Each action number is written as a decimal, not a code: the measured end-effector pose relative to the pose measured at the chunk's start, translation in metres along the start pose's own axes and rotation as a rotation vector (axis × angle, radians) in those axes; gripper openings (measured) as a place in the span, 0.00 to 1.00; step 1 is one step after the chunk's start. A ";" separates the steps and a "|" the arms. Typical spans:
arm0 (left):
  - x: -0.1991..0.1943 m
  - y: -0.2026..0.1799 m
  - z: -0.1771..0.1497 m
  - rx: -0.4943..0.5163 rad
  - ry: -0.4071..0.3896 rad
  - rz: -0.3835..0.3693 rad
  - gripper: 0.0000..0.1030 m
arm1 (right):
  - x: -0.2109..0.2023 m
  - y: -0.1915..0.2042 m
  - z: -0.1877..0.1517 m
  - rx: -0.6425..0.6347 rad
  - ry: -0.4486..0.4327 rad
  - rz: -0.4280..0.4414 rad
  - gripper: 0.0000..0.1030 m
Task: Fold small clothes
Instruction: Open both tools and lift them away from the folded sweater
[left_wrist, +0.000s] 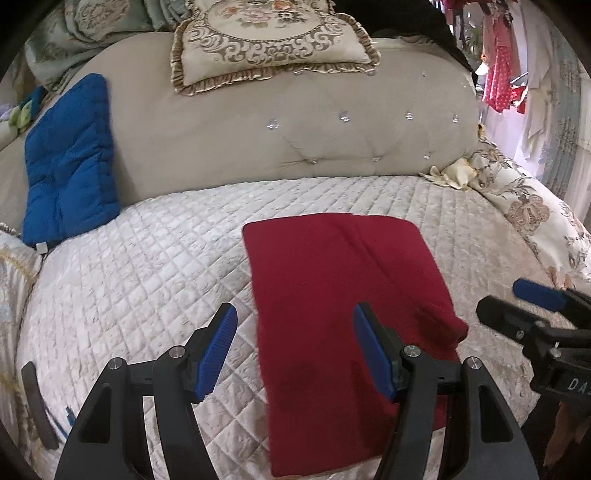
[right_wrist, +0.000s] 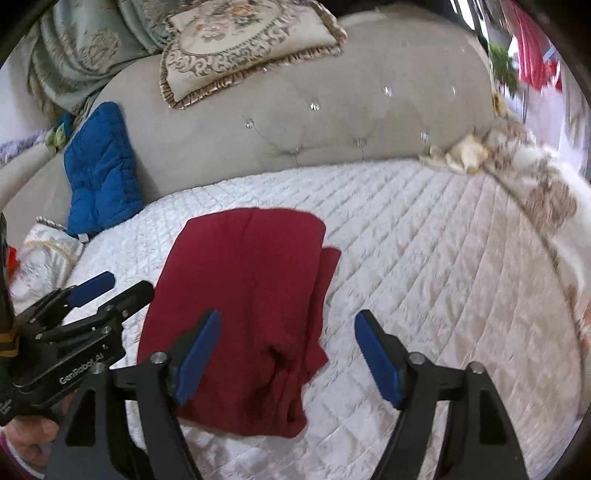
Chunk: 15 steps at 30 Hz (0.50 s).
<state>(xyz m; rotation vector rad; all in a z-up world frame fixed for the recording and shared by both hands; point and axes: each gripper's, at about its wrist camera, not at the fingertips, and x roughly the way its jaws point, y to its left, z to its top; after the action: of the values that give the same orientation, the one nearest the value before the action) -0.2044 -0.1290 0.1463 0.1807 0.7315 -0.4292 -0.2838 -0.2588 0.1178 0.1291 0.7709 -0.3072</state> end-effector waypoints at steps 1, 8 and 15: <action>-0.001 0.003 -0.001 -0.008 -0.001 0.006 0.43 | 0.000 0.003 0.001 -0.009 -0.007 -0.010 0.79; -0.012 0.012 -0.008 -0.037 -0.015 0.014 0.43 | 0.000 0.027 -0.001 -0.048 -0.020 0.003 0.80; -0.023 0.021 -0.014 -0.048 -0.036 0.041 0.43 | -0.001 0.045 -0.003 -0.095 -0.028 -0.010 0.81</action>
<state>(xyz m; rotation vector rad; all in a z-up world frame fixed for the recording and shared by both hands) -0.2191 -0.0980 0.1520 0.1422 0.7009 -0.3751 -0.2718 -0.2149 0.1160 0.0310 0.7569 -0.2808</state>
